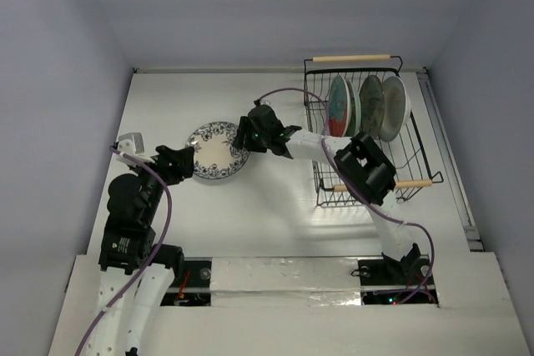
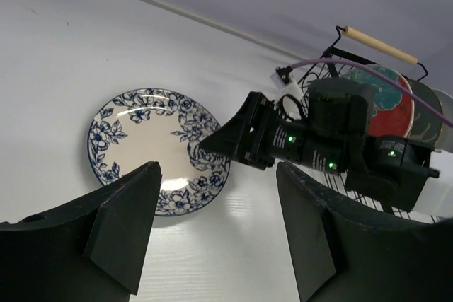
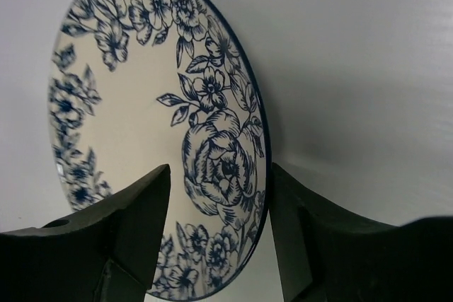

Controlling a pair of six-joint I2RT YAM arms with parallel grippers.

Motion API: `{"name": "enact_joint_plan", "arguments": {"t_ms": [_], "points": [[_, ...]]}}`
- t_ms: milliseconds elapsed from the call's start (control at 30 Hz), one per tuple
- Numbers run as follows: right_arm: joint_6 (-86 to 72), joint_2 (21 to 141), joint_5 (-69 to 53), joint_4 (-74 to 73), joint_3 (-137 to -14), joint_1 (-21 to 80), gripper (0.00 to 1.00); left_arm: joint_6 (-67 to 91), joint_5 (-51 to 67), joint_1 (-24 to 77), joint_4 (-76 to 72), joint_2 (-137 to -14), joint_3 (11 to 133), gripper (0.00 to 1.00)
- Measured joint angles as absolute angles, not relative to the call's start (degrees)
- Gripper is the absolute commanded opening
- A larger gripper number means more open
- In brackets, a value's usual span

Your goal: Unload the plates from the dish rack

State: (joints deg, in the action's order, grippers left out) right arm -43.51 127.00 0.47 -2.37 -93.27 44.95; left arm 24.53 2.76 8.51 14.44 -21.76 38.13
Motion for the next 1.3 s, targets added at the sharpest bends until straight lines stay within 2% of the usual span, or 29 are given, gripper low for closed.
{"name": "enact_joint_plan", "arguments": {"t_ms": [100, 233, 333, 367, 433, 467, 500, 533, 567, 600, 633, 700, 767, 933, 1033, 1133, 1300], "points": [[-43.77, 126.72, 1.02, -1.37, -89.89, 44.95, 0.67, 24.53, 2.94, 8.51, 14.41, -21.82, 38.13, 0.64], [-43.33, 123.68, 1.69, -0.84, -88.86, 45.04, 0.85, 24.56, 3.05, 8.51, 14.41, -22.06, 38.13, 0.64], [-42.00, 121.12, 2.81, -1.06, -88.86, 45.08, 0.85, 24.53, 3.16, 8.51, 14.41, -22.11, 38.13, 0.64], [-41.39, 119.85, 3.33, -1.15, -88.86, 45.15, 0.83, 24.53, 3.18, 8.51, 14.41, -22.13, 38.13, 0.64], [-39.66, 116.86, 4.64, -1.76, -88.86, 45.41, 0.66, 24.53, 3.25, 8.51, 14.41, -22.24, 38.13, 0.61], [-38.52, 114.89, 5.50, -2.09, -88.86, 45.56, 0.28, 24.53, 3.33, 8.51, 14.41, -22.28, 38.13, 0.57], [-37.17, 112.57, 6.83, -2.61, -88.84, 45.80, 0.10, 24.56, 3.51, 8.51, 14.41, -22.33, 38.13, 0.49], [-36.27, 110.06, 8.91, -3.14, -88.55, 45.98, 0.00, 24.53, 3.84, 8.51, 14.39, -22.37, 38.13, 0.44], [-34.68, 106.94, 11.00, -3.38, -87.90, 46.17, 0.00, 24.56, 4.21, 8.51, 14.35, -22.37, 38.13, 0.39], [-33.26, 103.55, 13.54, -3.81, -87.18, 46.24, 0.00, 24.49, 4.60, 8.51, 14.31, -22.37, 38.13, 0.28], [-31.38, 99.83, 16.32, -4.45, -86.43, 46.39, 0.00, 24.60, 4.97, 8.51, 14.24, -22.37, 38.13, 0.24], [-27.94, 93.73, 21.08, -5.78, -86.04, 46.35, 0.00, 24.36, 5.76, 8.51, 13.91, -22.35, 38.13, 0.20], [-24.36, 88.25, 25.85, -7.29, -86.04, 45.39, 0.03, 24.34, 6.24, 8.51, 13.58, -22.33, 38.13, 0.20], [-18.92, 82.98, 32.97, -12.45, -84.99, 37.91, 0.10, 24.32, 7.14, 8.51, 13.06, -22.26, 38.13, 0.29], [-16.88, 83.77, 36.25, -16.51, -83.11, 32.69, 0.27, 24.29, 7.49, 8.51, 13.08, -22.26, 38.13, 0.33], [-15.46, 85.60, 37.32, -19.97, -81.60, 30.33, 0.35, 24.27, 7.79, 8.51, 13.04, -22.26, 38.13, 0.39], [-14.28, 88.71, 37.34, -22.37, -81.23, 29.52, 0.36, 24.27, 8.34, 8.51, 12.97, -22.26, 38.13, 0.48]]}}
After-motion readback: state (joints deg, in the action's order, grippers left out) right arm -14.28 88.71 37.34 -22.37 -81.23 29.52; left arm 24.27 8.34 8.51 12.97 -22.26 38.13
